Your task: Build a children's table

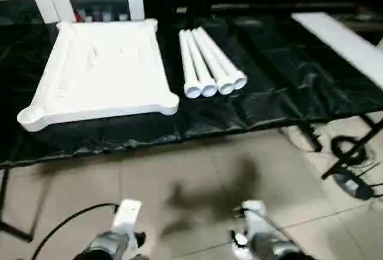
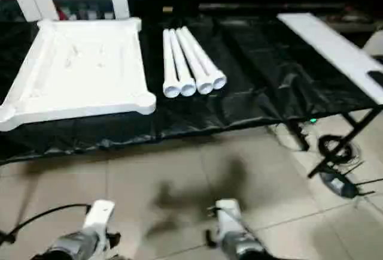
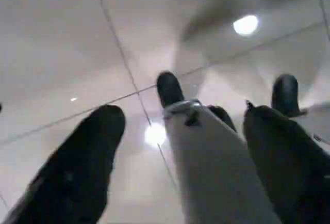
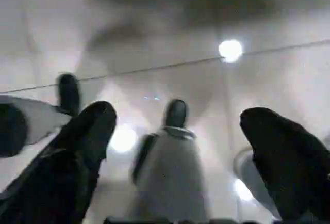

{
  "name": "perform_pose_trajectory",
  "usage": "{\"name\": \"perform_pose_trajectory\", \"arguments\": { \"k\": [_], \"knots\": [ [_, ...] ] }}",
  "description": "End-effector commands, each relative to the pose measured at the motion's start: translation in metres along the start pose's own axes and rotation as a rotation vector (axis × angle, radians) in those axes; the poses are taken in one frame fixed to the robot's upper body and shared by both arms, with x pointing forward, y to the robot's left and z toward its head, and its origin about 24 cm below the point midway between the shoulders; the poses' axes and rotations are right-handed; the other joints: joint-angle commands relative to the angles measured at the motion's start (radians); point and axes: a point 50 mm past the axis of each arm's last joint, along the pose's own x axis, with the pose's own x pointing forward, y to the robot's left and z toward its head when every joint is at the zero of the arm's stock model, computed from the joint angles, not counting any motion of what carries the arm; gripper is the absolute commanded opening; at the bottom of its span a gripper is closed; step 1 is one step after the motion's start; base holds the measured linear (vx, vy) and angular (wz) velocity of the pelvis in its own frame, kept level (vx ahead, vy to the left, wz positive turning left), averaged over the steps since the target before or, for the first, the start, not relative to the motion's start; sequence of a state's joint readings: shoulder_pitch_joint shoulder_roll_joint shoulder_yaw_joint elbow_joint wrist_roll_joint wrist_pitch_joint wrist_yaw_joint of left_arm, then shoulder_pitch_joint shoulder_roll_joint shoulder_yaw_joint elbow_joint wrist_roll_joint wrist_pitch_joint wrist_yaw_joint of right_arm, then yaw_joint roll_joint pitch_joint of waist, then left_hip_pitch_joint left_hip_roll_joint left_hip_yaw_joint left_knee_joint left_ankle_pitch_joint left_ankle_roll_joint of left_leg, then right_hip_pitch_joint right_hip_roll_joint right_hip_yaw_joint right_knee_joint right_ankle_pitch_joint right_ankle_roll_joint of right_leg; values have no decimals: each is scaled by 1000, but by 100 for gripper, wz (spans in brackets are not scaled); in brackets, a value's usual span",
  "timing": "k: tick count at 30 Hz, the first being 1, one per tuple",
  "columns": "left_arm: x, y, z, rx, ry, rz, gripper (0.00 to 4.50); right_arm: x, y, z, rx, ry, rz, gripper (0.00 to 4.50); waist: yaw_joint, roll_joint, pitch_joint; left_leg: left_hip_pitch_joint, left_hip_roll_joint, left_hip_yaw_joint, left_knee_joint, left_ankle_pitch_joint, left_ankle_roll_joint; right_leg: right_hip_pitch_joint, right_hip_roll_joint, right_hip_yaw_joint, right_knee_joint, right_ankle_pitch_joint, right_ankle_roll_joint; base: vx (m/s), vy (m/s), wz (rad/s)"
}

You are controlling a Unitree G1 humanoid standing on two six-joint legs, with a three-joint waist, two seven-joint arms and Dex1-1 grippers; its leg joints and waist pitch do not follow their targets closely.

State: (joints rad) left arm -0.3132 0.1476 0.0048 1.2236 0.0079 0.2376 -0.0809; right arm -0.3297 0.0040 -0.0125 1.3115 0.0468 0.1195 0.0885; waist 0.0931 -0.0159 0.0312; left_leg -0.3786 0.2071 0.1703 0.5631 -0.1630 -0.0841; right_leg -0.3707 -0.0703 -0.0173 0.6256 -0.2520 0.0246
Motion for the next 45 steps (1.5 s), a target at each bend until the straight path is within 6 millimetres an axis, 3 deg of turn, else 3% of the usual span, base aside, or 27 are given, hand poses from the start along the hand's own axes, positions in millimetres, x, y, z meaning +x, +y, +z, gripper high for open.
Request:
{"name": "perform_pose_trajectory", "arguments": {
  "k": [1,6,10,12,16,18,19,20,21,23,24,28,30,31,32,33,34,35,36,37,38,39,40,41,42,43,45],
  "knots": [
    [-2,10,18,-125,-105,19,442,-2,-7,19,-34,-115,10,450,8,16,-52,21,22,-5,-49,-177,47,28,-61,20,-64,212,-244,0,0,0],
    [-12,25,41,-115,-326,-26,442,-7,-3,46,-150,-270,115,450,9,22,-43,21,31,-7,-63,-283,25,27,-64,20,-75,48,-236,0,0,0],
    [-27,35,47,6,-489,-66,442,-21,-6,64,-158,-424,217,450,12,21,-42,15,35,-8,-63,-282,37,30,-67,22,-75,60,-222,0,0,0],
    [-37,40,48,52,-565,-64,442,-31,-7,72,-175,-509,257,450,11,20,-45,14,32,-7,-58,-233,54,31,-57,20,-68,144,-209,0,0,0],
    [-75,53,59,89,-827,2,442,-72,-5,90,-248,-685,380,450,18,17,-39,13,33,-8,-60,-243,72,31,-51,17,-72,156,-173,0,0,0],
    [-99,59,71,93,-946,44,442,-97,-5,105,-238,-774,419,450,22,17,-33,16,39,-11,-72,-298,55,30,-51,19,-81,46,-160,0,0,0],
    [-103,60,73,89,-964,48,442,-101,-5,108,-238,-790,423,450,22,17,-33,16,39,-11,-72,-298,55,30,-51,19,-81,46,-160,0,0,0],
    [-120,62,82,73,-1033,53,442,-118,-3,118,-218,-845,451,450,19,17,-29,21,37,-9,-78,-351,30,21,-47,22,-86,-56,-154,0,0,0],
    [-131,61,91,86,-1052,53,442,-131,-3,129,-201,-895,452,450,19,15,-28,22,36,-8,-78,-361,19,16,-47,24,-91,-96,-148,0,0,0],
    [-137,59,95,99,-1058,53,442,-139,-3,134,-193,-925,451,450,20,16,-27,24,33,-8,-79,-372,1,10,-47,26,-93,-146,-131,0,0,0],
    [-158,53,115,134,-1130,57,442,-160,-8,158,-143,-1025,381,450,16,8,-25,21,30,-7,-81,-362,-13,10,-45,27,-94,-173,-115,0,0,0],
    [-176,52,137,136,-1216,97,442,-171,-14,177,-95,-1080,269,450,18,10,-33,24,21,-5,-73,-286,-40,5,-40,26,-88,-121,-88,0,0,0],
    [-185,49,164,79,-1251,135,442,-179,-15,193,-90,-1118,187,450,15,7,-33,38,18,-6,-77,-399,-59,13,-37,21,-94,-220,-64,0,0,0],
    [-187,48,170,65,-1261,132,442,-179,-13,196,-96,-1123,182,450,15,7,-33,38,18,-6,-77,-399,-59,13,-37,21,-94,-220,-64,0,0,0],
    [-191,46,178,48,-1277,124,442,-180,-10,199,-106,-1126,179,450,33,9,-43,-17,-24,-44,-84,-345,61,66,-70,-43,-115,-278,0,8,6,32],
    [-191,44,183,25,-1274,110,442,-179,-6,202,-113,-1126,185,450,18,2,-49,-34,-29,-60,-65,-218,144,90,-85,-57,-111,-126,-37,12,4,53],
    [-191,43,186,19,-1271,112,442,-178,-4,202,-121,-1123,187,450,18,12,-40,-45,-32,-68,-68,-181,171,99,-83,-76,-117,-108,-55,12,4,53],
    [-192,37,195,-9,-1264,102,442,-174,4,205,-155,-1100,197,450,13,18,-39,-42,-36,-85,-68,-137,201,106,-73,-103,-114,-91,-89,38,12,45],
    [-192,36,195,-12,-1261,101,442,-173,5,205,-158,-1097,197,450,5,28,-51,-24,-50,-113,-44,54,264,99,-49,-116,-86,72,-147,95,5,51],
    [-192,35,196,-17,-1257,98,442,-172,6,206,-163,-1090,197,450,5,28,-51,-24,-50,-113,-44,54,264,99,-49,-116,-86,72,-147,95,5,51],
    [-193,29,198,-2,-1259,86,442,-170,12,208,-178,-1082,200,450,-14,28,-62,34,-25,-161,-3,448,402,53,-15,-102,-33,233,-192,102,-29,40],
    [-193,29,198,-2,-1259,86,442,-170,12,208,-178,-1082,200,450,-10,31,-65,70,34,-149,18,558,396,9,-42,-47,-31,180,-173,39,-15,21],
    [-193,25,198,10,-1257,78,442,-170,15,210,-180,-1085,206,450,-6,22,-60,48,31,-139,15,553,371,17,-57,-32,-38,186,-167,39,-15,21],
    [-191,21,197,13,-1249,71,442,-171,17,213,-179,-1092,213,450,12,13,-59,20,-4,-93,15,468,291,34,-60,-20,-44,266,-185,0,0,0],
    [-190,21,198,14,-1249,72,442,-171,17,213,-177,-1091,213,450,27,2,-58,-9,-21,-67,2,362,221,64,-61,-19,-38,327,-185,0,0,0],
    [-188,19,198,21,-1241,76,442,-170,17,215,-151,-1084,212,450,34,3,-58,-8,-15,-59,-3,290,188,62,-64,-19,-40,319,-180,0,0,0],
    [-185,17,203,36,-1225,74,442,-170,19,219,-116,-1071,203,450,27,21,-55,2,3,-51,-29,27,60,53,-54,-21,-45,198,-168,-63,-26,-4]
  ]
}}
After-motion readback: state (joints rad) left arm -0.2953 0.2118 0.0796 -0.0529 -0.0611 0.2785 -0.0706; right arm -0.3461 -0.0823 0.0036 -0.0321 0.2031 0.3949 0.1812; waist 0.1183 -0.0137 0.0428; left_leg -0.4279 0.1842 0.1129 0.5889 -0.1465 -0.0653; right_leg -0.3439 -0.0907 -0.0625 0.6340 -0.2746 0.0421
